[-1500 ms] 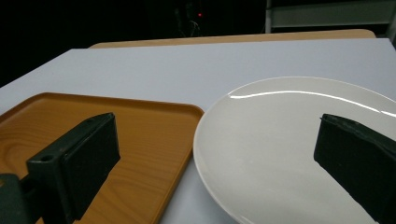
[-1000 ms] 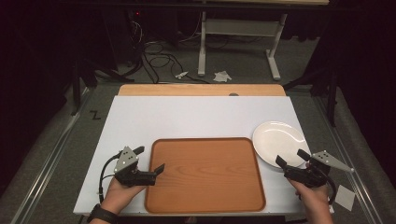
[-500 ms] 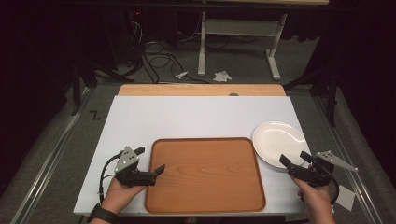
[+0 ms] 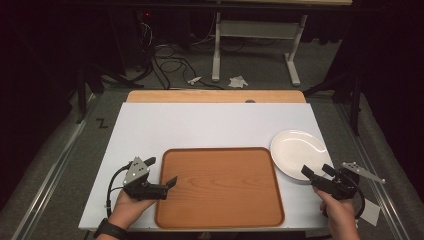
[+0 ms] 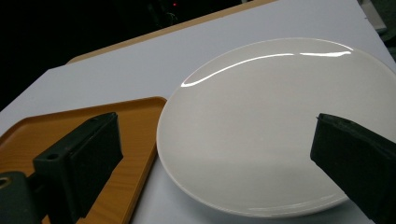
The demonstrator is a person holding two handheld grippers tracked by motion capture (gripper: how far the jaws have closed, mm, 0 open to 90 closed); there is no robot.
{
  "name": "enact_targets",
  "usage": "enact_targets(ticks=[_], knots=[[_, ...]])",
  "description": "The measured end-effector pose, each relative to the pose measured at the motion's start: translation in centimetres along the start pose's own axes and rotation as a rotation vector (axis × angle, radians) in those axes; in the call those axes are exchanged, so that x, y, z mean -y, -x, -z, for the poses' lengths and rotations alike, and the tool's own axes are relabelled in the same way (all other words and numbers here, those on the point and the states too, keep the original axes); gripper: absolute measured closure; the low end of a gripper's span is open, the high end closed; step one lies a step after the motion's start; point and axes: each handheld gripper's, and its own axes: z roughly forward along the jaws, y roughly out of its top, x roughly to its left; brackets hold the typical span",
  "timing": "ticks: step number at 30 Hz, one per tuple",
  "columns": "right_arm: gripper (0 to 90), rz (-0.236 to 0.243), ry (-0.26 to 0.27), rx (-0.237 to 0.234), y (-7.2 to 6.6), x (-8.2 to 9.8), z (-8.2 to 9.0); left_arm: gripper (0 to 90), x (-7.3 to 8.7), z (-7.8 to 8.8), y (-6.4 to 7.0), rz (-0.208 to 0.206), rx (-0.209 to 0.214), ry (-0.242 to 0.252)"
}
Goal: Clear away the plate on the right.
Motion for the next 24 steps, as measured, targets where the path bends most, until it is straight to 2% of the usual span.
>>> enact_targets(ticks=[9, 11, 12, 13, 17, 19, 20, 24], knots=[[6.9, -0.114, -0.014, -0.008, 1.1, 0.2, 0.1, 1.0, 0.0, -0.1, 0.2, -0.021, 0.006, 0.004], [9.4, -0.156, -0.016, -0.008, 1.4, 0.3, 0.3, 1.0, 0.0, -0.1, 0.2, -0.023, 0.008, 0.004], [12.1, -0.193, -0.016, 0.001, 1.8, 0.4, 0.4, 1.0, 0.0, -0.1, 0.3, -0.023, 0.009, 0.005], [12.1, -0.193, -0.016, 0.001, 1.8, 0.4, 0.4, 1.0, 0.0, -0.1, 0.3, -0.023, 0.011, 0.005], [16.9, -0.274, -0.024, 0.017, 2.5, 0.7, 0.7, 1.0, -0.1, -0.4, 0.4, -0.027, 0.021, 0.006], [17.2, -0.290, -0.029, 0.021, 2.6, 0.8, 0.8, 1.0, -0.2, -0.5, 0.4, -0.029, 0.023, 0.008], [18.4, -0.323, -0.034, 0.018, 2.8, 0.9, 1.0, 1.0, -0.2, -0.6, 0.4, -0.031, 0.027, 0.010], [19.8, -0.355, -0.047, 0.013, 3.0, 1.1, 1.2, 1.0, -0.4, -0.9, 0.7, -0.043, 0.041, 0.008]])
